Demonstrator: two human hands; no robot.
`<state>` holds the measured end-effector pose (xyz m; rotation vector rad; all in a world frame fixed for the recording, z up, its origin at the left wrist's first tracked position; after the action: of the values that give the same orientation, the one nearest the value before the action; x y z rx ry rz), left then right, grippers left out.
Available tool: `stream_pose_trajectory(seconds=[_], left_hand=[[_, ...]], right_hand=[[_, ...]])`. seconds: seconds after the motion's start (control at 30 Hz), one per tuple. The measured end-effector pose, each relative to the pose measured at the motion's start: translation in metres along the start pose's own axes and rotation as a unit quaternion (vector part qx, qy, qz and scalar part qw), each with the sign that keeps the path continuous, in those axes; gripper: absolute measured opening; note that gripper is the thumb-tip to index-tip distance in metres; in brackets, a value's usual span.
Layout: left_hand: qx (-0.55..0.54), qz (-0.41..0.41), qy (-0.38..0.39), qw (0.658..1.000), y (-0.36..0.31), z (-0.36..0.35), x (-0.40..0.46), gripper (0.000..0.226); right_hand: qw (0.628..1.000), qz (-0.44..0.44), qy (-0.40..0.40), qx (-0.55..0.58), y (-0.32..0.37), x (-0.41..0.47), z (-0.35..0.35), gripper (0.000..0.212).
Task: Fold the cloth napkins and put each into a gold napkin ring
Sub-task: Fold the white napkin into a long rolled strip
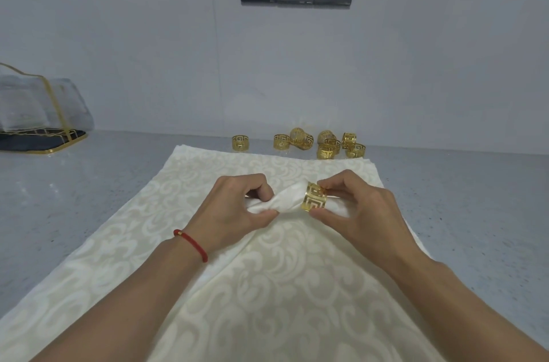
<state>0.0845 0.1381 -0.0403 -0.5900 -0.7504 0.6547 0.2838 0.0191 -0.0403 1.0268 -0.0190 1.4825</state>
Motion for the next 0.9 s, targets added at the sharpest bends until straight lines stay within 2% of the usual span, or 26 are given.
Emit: stream_pose_trajectory(seconds=[0.23,0.4,0.5,0.6,0.67,0.77,0.9], left_hand=[[0.002,0.016,0.018,1.000,-0.003,-0.003,-0.003,0.024],[-0.051,0.042,0.013,0.998,-0.003,-0.001,-0.002,0.024],[-0.094,0.060,0.009,0.994,-0.005,-0.001,-0.002,0.024],[-0.109,0.067,-0.001,0.992,-0.008,-0.001,-0.003,0.025],[-0.107,0.065,-0.008,0.992,-0.009,0.001,-0.003,0.025],[-0.094,0.053,-0.020,0.994,-0.009,0.003,-0.001,0.025],[-0.060,0.014,-0.039,0.997,-0.013,0.003,-0.002,0.025]], right_hand=[[0.999,0.023,0.017,0.018,-0.001,-0.003,0.006,0.040],[0.996,-0.064,-0.022,0.064,0.002,0.000,0.003,0.045],[0.995,-0.073,-0.048,0.043,0.004,0.001,0.005,0.032],[0.998,-0.045,-0.024,0.034,0.009,0.001,0.003,0.019],[0.997,-0.045,0.005,0.065,0.009,0.001,0.002,0.021],[0.982,-0.087,0.025,0.166,0.008,0.000,0.003,0.034],[0.977,-0.117,-0.010,0.179,0.004,0.002,0.005,0.022]])
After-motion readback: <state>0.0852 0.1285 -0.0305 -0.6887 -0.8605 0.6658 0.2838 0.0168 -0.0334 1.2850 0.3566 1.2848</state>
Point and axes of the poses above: each hand's wrist, its own x-axis towards the middle knuckle, its own z-axis out of the back of the hand, y = z × x, the point moved 3 cm from there along x, towards the middle knuckle, and after that the axes turned 8 degrees about z, right-handed, at the moved point
